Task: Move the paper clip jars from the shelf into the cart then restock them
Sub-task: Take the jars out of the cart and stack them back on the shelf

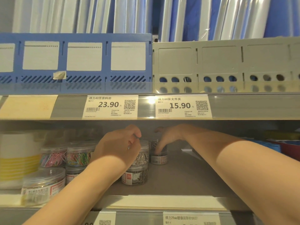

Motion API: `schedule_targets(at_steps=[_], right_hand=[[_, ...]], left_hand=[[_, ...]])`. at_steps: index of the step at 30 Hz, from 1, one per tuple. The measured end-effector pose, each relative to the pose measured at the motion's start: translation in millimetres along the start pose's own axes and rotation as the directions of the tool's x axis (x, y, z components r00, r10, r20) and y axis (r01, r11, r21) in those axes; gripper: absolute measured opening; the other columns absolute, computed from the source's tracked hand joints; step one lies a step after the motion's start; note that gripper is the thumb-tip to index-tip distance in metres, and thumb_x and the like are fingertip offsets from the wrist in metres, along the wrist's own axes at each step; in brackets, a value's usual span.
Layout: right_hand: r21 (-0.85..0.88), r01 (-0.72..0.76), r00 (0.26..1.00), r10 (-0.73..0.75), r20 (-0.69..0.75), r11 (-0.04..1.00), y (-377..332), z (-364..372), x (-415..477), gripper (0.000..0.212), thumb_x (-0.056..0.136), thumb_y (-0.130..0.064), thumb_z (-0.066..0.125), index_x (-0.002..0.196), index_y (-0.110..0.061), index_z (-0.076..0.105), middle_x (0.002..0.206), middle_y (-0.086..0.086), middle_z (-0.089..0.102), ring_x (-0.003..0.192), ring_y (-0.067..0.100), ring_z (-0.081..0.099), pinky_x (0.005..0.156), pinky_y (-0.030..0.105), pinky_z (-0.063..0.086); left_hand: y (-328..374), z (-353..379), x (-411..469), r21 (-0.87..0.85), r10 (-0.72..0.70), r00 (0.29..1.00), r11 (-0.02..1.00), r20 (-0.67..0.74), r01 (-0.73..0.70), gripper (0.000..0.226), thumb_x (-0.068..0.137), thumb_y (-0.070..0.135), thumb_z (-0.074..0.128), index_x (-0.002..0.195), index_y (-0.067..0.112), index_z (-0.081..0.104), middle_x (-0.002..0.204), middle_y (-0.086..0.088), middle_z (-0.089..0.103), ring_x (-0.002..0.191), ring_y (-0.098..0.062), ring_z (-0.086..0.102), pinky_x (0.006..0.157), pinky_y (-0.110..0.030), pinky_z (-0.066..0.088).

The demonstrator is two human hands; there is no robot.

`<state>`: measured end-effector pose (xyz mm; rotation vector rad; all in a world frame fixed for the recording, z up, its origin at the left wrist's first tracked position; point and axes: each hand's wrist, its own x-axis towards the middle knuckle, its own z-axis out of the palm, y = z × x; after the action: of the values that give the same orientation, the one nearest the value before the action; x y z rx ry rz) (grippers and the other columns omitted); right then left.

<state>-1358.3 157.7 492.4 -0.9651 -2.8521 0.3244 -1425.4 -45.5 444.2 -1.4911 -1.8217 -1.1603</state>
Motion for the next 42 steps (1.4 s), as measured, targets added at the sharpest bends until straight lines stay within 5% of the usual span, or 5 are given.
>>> schedule_targets(at_steps=[8, 15, 20, 30, 42], right_hand=[[-0.051, -0.052, 0.984, 0.043, -0.171, 0.997, 0.5, 15.8, -56.4, 0.092, 0.075, -0.043, 0.071, 0.148, -0.025, 0.018, 0.147, 0.002, 0.035, 0.127, 0.024, 0.04, 0.094, 0.032, 0.039], [-0.089, 0.02, 0.965, -0.043, -0.261, 0.996, -21.0, 17.3, -173.1, 0.047, 0.087, -0.036, 0.06, 0.129, -0.017, 0.052, 0.126, 0.004, 0.058, 0.112, 0.022, 0.054, 0.089, 0.028, 0.044], [0.029, -0.019, 0.85, 0.032, -0.526, 0.999, -5.0, 33.8, -286.8, 0.026, 0.088, -0.028, 0.056, 0.114, -0.027, 0.061, 0.109, -0.007, 0.064, 0.098, 0.008, 0.056, 0.079, 0.022, 0.042], [0.042, -0.443, 0.697, 0.374, -0.612, 0.895, 10.7, 114.4, -661.8, 0.016, 0.088, -0.033, 0.054, 0.103, -0.034, 0.062, 0.096, -0.015, 0.066, 0.09, 0.003, 0.058, 0.08, 0.024, 0.046], [0.454, -0.84, 0.05, 0.875, -0.482, 0.298, -18.4, 256.3, -1028.5, 0.034, 0.087, -0.022, 0.059, 0.121, -0.027, 0.054, 0.09, -0.015, 0.065, 0.079, 0.001, 0.06, 0.072, 0.015, 0.046]], left_hand=[[13.4, 2.8, 3.5, 0.019, 0.093, 0.988, 0.995, 0.124, -0.096, 0.015, 0.093, 0.023, 0.043, 0.095, 0.031, 0.056, 0.093, 0.01, 0.06, 0.092, -0.011, 0.056, 0.084, -0.03, 0.046], [40.8, 1.1, -19.5, 0.001, 0.36, 0.93, 0.933, 0.071, -0.361, 0.021, 0.086, 0.029, 0.046, 0.095, 0.019, 0.063, 0.083, 0.0, 0.066, 0.077, -0.02, 0.058, 0.064, -0.03, 0.038], [113.3, -0.4, -72.4, -0.142, 0.485, 0.873, 0.868, 0.049, -0.475, 0.041, 0.078, 0.042, 0.03, 0.098, 0.028, 0.063, 0.079, 0.011, 0.066, 0.077, -0.014, 0.059, 0.067, -0.03, 0.04], [359.6, -26.0, -285.1, -0.606, 0.778, 0.627, 0.486, -0.027, -0.63, 0.024, 0.081, 0.038, 0.037, 0.084, 0.026, 0.058, 0.071, 0.007, 0.06, 0.07, -0.015, 0.054, 0.06, -0.033, 0.038], [624.7, -46.6, -571.0, -0.896, 0.948, 0.249, -0.071, -0.196, -0.438, 0.025, 0.082, 0.033, 0.042, 0.078, 0.019, 0.061, 0.06, 0.007, 0.058, 0.058, -0.016, 0.056, 0.056, -0.026, 0.038]])
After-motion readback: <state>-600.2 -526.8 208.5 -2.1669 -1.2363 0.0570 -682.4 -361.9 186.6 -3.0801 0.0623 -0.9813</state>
